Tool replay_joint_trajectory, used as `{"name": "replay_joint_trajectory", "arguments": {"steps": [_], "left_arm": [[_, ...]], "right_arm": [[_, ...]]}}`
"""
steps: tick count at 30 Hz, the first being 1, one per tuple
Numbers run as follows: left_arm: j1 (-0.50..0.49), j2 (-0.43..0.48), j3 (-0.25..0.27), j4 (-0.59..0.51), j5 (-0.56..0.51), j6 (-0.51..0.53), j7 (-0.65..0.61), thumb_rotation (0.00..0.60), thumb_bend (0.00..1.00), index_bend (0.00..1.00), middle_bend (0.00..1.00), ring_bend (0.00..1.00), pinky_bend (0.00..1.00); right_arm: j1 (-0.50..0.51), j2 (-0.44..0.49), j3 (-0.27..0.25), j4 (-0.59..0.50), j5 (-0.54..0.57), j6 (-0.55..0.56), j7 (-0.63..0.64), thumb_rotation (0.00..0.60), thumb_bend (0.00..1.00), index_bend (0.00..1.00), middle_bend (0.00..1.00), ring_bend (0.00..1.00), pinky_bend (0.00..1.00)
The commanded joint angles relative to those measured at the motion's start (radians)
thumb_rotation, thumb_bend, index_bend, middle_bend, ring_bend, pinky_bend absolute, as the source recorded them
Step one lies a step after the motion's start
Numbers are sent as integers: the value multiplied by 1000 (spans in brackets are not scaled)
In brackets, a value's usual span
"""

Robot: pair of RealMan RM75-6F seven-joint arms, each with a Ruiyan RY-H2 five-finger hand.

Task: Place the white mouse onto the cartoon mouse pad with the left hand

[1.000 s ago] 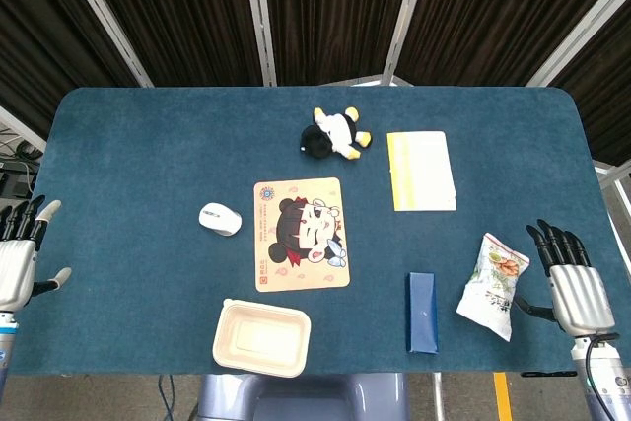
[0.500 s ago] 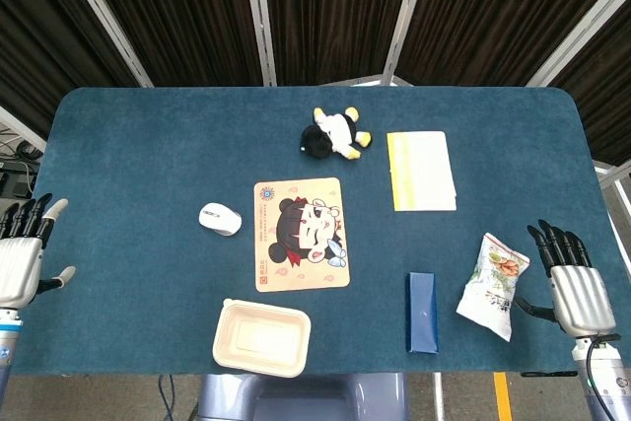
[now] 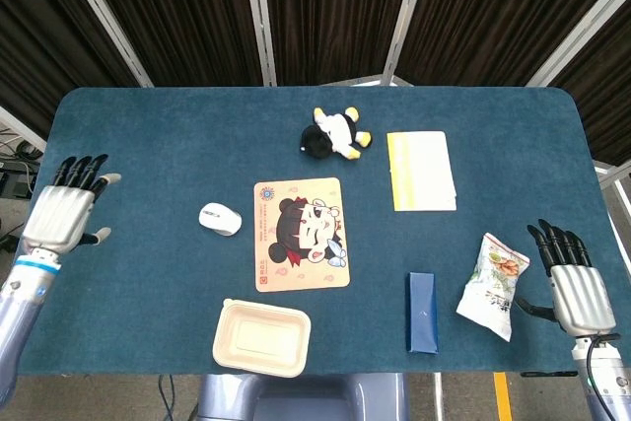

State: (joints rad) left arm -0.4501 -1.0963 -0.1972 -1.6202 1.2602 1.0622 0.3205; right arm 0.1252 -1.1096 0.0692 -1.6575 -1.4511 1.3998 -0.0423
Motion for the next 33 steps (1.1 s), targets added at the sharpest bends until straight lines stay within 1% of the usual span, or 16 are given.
{"name": "replay_joint_trajectory", "arguments": {"steps": [1, 10, 15, 22, 33], "left_arm": [[-85, -41, -19, 63, -30, -86, 59, 600, 183, 274, 0, 0, 0], [-203, -135, -7, 165, -109, -213, 193, 600, 184, 275, 0, 0, 0], [-267, -193, 11, 214, -142, -276, 258, 600, 184, 275, 0, 0, 0], [-326, -283, 35, 262, -170, -301, 329, 600, 183, 275, 0, 0, 0], [-393, -384, 60, 318, -235, -317, 420, 600, 181, 275, 0, 0, 0]], "right_arm": [[0, 0, 0, 0, 0, 0, 0, 600, 110, 0, 0, 0, 0], [1, 1, 0, -1, 1, -2, 1, 600, 110, 0, 0, 0, 0], [1, 1, 0, -1, 2, -3, 1, 600, 111, 0, 0, 0, 0], [2, 4, 0, -2, 2, -6, 6, 600, 111, 0, 0, 0, 0], [4, 7, -1, -3, 3, -11, 11, 600, 111, 0, 0, 0, 0]]}}
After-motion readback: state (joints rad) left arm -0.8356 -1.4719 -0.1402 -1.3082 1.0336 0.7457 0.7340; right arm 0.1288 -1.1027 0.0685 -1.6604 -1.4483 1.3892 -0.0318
